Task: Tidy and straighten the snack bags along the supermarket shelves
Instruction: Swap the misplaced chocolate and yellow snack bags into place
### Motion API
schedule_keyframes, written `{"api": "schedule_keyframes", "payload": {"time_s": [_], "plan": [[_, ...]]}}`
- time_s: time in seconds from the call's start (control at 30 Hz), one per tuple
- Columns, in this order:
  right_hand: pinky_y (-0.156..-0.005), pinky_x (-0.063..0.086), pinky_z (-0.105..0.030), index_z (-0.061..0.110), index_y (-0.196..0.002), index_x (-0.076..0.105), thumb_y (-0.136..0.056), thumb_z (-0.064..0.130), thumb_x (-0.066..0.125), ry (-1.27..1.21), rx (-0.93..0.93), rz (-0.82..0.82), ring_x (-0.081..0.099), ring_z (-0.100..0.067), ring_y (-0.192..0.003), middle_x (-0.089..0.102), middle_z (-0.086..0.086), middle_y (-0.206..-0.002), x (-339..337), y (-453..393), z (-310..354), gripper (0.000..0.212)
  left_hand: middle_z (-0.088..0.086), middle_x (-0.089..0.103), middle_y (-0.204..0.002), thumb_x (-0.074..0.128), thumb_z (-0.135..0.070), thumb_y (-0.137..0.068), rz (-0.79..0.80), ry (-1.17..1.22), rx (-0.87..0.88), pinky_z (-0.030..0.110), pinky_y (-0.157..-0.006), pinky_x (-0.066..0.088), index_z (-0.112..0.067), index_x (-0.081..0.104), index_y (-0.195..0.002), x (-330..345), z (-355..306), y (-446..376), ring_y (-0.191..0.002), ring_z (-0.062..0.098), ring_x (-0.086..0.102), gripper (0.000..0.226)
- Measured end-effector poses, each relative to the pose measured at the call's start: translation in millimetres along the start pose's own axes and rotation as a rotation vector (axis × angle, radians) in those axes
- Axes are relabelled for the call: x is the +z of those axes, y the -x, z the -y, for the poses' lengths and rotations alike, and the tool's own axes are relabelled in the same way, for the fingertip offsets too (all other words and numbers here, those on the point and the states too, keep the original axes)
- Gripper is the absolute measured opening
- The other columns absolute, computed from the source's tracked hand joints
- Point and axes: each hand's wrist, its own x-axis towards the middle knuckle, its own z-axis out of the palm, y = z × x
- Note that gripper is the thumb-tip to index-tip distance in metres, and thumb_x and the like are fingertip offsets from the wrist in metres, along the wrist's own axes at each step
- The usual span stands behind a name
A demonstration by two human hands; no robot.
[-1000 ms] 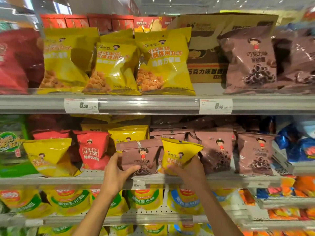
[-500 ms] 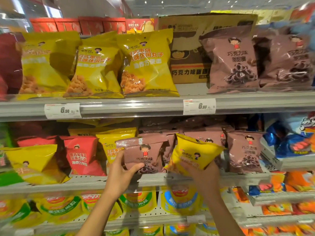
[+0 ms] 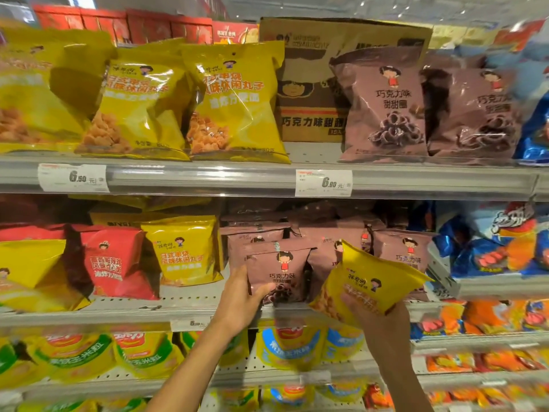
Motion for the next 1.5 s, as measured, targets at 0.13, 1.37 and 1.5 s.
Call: {"api": "schedule_keyframes", "payload": {"time_s": [0.13,1.37,1.5], "plan": [[-0.062,0.057,-0.017,0.035,-0.108,0.069,-0.053,0.045,0.087,-0.016,-0.014,0.097,0.073,0.0,-0.084,0.076,0.025,-0.095,13.4,10.8,8.6,0.059,0.001,0.06,-0.127,0.067,-0.043,-0.09,0.064,-0.072,-0.008,0.038,-0.102,0.046,-0.017,0.051,-0.137,-4.3,-0.9,4.2,-0.119,0.016,0.056,0.056],[-0.071,0.052,-0.006,0.036,-0.099,0.071,-0.065,0.028,0.096,0.238,-0.046,0.539,0.069,0.013,-0.091,0.072,0.035,-0.092,267.0,56.4,19.8,0.043,0.002,0.054,-0.114,0.065,-0.008,-0.077,-0.15,-0.6,0.163,0.038,-0.093,0.045,-0.016,0.058,-0.12,-179.3,138.3,103.3,-0.109,0.026,0.051,0.044],[-0.066,0.05,-0.008,0.034,-0.096,0.07,-0.064,0.044,0.095,0.319,-0.04,0.503,0.07,0.01,-0.085,0.074,0.031,-0.088,265.3,57.2,14.1,0.041,0.003,0.053,-0.114,0.063,-0.008,-0.083,-0.172,-0.578,0.132,0.039,-0.093,0.047,-0.014,0.059,-0.117,-179.2,131.3,106.9,-0.108,0.026,0.05,0.034]]}}
